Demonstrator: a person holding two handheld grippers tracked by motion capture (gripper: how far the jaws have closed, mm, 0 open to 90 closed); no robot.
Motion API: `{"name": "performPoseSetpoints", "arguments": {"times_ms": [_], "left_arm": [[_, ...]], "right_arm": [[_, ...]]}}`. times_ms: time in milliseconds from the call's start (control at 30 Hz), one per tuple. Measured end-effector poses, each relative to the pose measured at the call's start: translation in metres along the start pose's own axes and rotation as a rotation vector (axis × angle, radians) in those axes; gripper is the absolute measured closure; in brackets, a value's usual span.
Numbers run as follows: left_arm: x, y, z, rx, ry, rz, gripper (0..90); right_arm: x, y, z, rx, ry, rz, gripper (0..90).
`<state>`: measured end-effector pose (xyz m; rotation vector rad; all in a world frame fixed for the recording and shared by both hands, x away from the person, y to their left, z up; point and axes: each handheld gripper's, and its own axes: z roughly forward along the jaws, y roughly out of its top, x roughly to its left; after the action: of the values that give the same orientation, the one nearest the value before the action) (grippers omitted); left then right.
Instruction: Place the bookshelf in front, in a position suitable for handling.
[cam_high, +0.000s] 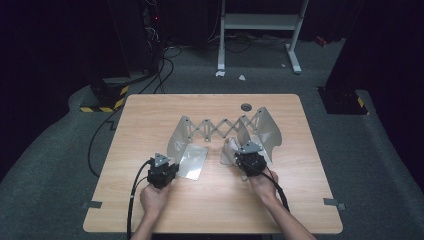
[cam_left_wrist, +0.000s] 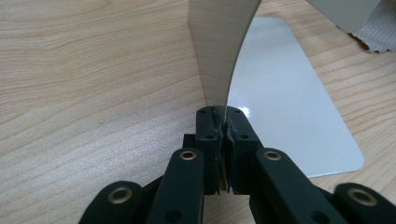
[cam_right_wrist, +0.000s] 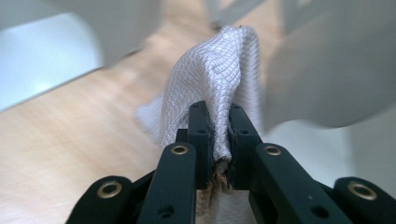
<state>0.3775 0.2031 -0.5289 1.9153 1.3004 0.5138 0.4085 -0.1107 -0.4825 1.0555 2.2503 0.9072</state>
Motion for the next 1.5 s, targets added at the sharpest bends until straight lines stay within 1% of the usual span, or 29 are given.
{"name": "performPoseSetpoints", "arguments": {"times_ms": [67, 133, 267, 333, 433, 500, 567, 667, 767, 833, 900, 967, 1033, 1100, 1133, 1200, 1233, 1267, 1300, 1333, 1400, 1433, 1500], "left_arm": [[0.0, 0.0, 0.0, 0.0, 0.0, -0.001, 84.9], [0.0, 0.0, 0.0, 0.001, 0.001, -0.001, 84.9], [0.0, 0.0, 0.0, -0.001, 0.007, -0.005, 85.0], [0.0, 0.0, 0.0, 0.0, 0.011, -0.009, 85.0], [0.0, 0.0, -0.001, 0.001, 0.016, -0.008, 85.2], [0.001, 0.0, -0.001, -0.001, 0.02, -0.01, 85.1], [0.001, 0.0, -0.001, -0.002, 0.025, -0.012, 85.1], [0.002, 0.0, -0.001, -0.001, 0.031, -0.013, 85.1], [0.002, 0.0, -0.001, -0.002, 0.034, -0.014, 85.1], [0.002, 0.0, -0.001, -0.004, 0.034, -0.013, 85.1], [0.002, 0.0, -0.001, -0.004, 0.035, -0.014, 84.7], [0.002, 0.0, -0.001, -0.004, 0.039, -0.017, 83.6], [0.002, -0.001, -0.001, -0.004, 0.043, -0.026, 81.0], [0.002, -0.001, -0.001, -0.008, 0.045, -0.032, 79.7], [0.002, -0.001, -0.001, -0.008, 0.049, -0.031, 79.0], [0.002, -0.001, -0.002, -0.008, 0.06, -0.032, 76.5], [0.003, -0.001, -0.002, -0.009, 0.062, -0.034, 73.1], [0.003, -0.002, -0.002, -0.014, 0.06, -0.051, 69.4], [0.003, -0.002, -0.003, -0.013, 0.061, -0.054, 64.2], [0.004, -0.003, -0.004, -0.017, 0.06, -0.061, 60.8], [0.003, -0.005, -0.007, -0.008, 0.063, -0.063, 53.4], [0.002, -0.007, -0.01, -0.007, 0.066, -0.067, 50.6], [0.0, -0.011, -0.015, 0.007, 0.07, -0.07, 45.9]], "right_arm": [[0.007, -0.003, 0.0, 0.009, 0.036, -0.001, 83.3], [0.017, -0.007, 0.001, 0.016, 0.07, -0.013, 83.3], [0.029, -0.014, 0.001, 0.026, 0.119, -0.01, 82.7], [0.033, -0.018, 0.001, 0.027, 0.133, -0.008, 80.6], [0.031, -0.023, 0.002, 0.039, 0.161, 0.014, 69.0], [0.028, -0.026, 0.0, 0.031, 0.182, 0.031, 62.9], [0.025, -0.029, -0.005, 0.018, 0.189, 0.037, 58.9], [0.016, -0.036, -0.015, -0.003, 0.197, 0.054, 54.4], [0.005, -0.043, -0.025, -0.01, 0.223, 0.083, 49.1], [0.0, -0.047, -0.029, -0.012, 0.243, 0.098, 47.1], [0.001, -0.047, -0.029, -0.006, 0.258, 0.102, 46.2], [0.007, -0.046, -0.026, -0.002, 0.276, 0.086, 44.7], [0.015, -0.041, -0.021, 0.001, 0.288, 0.054, 43.9], [0.018, -0.039, -0.022, -0.01, 0.296, 0.052, 43.5], [0.017, -0.038, -0.023, -0.02, 0.298, 0.055, 42.9], [0.011, -0.039, -0.028, -0.039, 0.286, 0.073, 42.3], [0.005, -0.042, -0.032, -0.048, 0.279, 0.087, 41.9], [0.0, -0.045, -0.034, -0.056, 0.273, 0.094, 41.6], [-0.007, -0.049, -0.039, -0.063, 0.26, 0.112, 41.4], [-0.012, -0.052, -0.041, -0.065, 0.25, 0.124, 41.2], [-0.027, -0.06, -0.048, -0.074, 0.211, 0.156, 41.1], [-0.031, -0.062, -0.049, -0.078, 0.195, 0.171, 41.3], [-0.044, -0.068, -0.052, -0.082, 0.139, 0.201, 42.3]]}}
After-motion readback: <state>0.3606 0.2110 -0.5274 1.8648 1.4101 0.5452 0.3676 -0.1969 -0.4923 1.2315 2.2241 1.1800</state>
